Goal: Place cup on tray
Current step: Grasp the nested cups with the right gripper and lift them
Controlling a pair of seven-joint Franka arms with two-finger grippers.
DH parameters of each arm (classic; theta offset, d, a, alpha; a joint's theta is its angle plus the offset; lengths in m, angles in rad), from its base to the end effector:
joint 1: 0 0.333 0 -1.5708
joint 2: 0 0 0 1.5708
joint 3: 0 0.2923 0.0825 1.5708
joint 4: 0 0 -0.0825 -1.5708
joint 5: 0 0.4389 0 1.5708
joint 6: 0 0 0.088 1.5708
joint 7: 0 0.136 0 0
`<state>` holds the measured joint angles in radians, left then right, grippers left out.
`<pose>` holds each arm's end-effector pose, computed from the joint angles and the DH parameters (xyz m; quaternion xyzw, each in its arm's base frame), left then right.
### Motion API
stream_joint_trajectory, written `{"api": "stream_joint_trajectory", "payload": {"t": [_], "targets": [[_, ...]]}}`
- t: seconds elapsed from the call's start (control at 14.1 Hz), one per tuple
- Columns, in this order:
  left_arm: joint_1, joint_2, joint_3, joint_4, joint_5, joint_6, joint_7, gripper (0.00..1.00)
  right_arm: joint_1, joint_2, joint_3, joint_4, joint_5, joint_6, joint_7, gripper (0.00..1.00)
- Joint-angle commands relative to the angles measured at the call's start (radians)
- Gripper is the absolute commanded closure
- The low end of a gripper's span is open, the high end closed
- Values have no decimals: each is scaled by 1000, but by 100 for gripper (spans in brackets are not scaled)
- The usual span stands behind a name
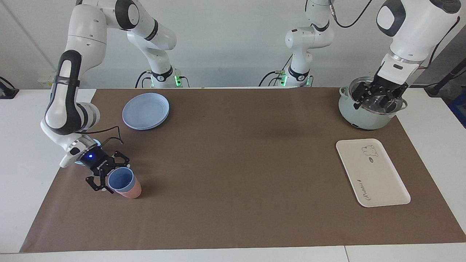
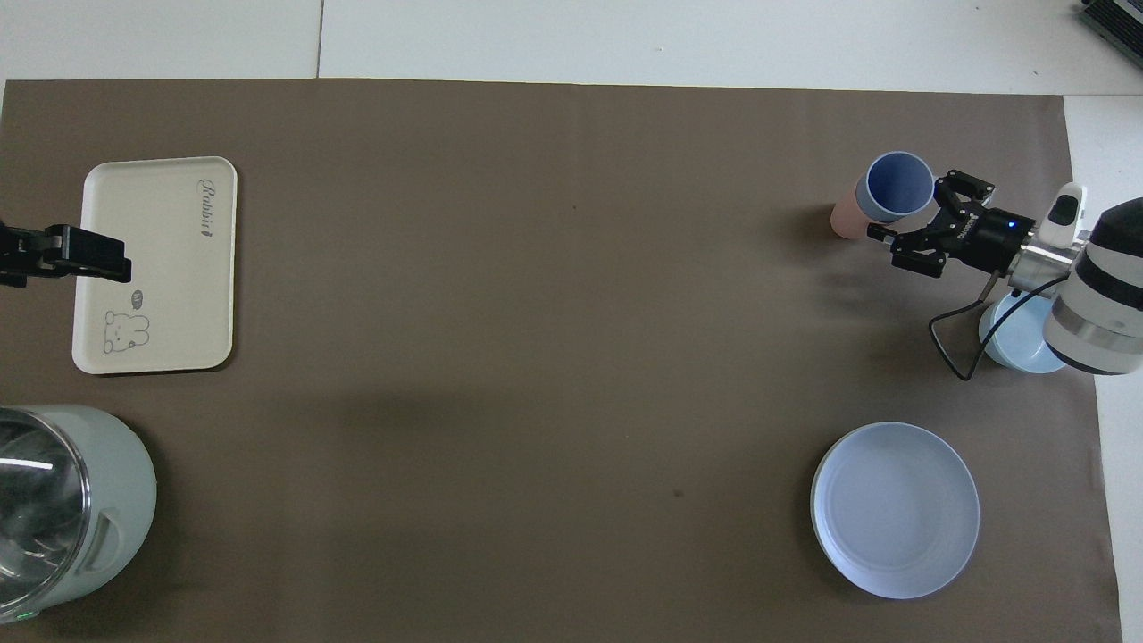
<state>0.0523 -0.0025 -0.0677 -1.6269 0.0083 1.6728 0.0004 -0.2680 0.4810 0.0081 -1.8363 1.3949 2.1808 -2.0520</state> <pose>0.6189 -0.0085 0.5528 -0.9997 0.0082 -0.0242 0.0040 0.6818 -0.1193 0.2070 -0.7919 -0.3444 -0.4378 0.2505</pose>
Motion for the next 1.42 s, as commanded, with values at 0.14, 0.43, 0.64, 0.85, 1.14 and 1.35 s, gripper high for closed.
{"api": "stream_joint_trajectory", "payload": {"t": [0.14,0.43,0.64,0.85,1.14,1.35], "targets": [[9,-25,-7,-30,13,15,-3,0,15,19,4,9,41,16,-45,0],[11,-25,-7,-30,13,13,6,0,32,21,4,2,73,40,-65,0],[9,-25,-7,-31,13,13,-6,0,36,21,4,2,75,42,-66,0],[18,-25,-7,-33,13,13,-5,0,44,19,6,6,110,42,-66,85],[18,-27,-7,-33,13,10,12,0,59,5,4,9,116,45,-21,100],[18,-27,-7,-33,13,4,0,0,101,-91,-2,-3,21,108,117,100]]}}
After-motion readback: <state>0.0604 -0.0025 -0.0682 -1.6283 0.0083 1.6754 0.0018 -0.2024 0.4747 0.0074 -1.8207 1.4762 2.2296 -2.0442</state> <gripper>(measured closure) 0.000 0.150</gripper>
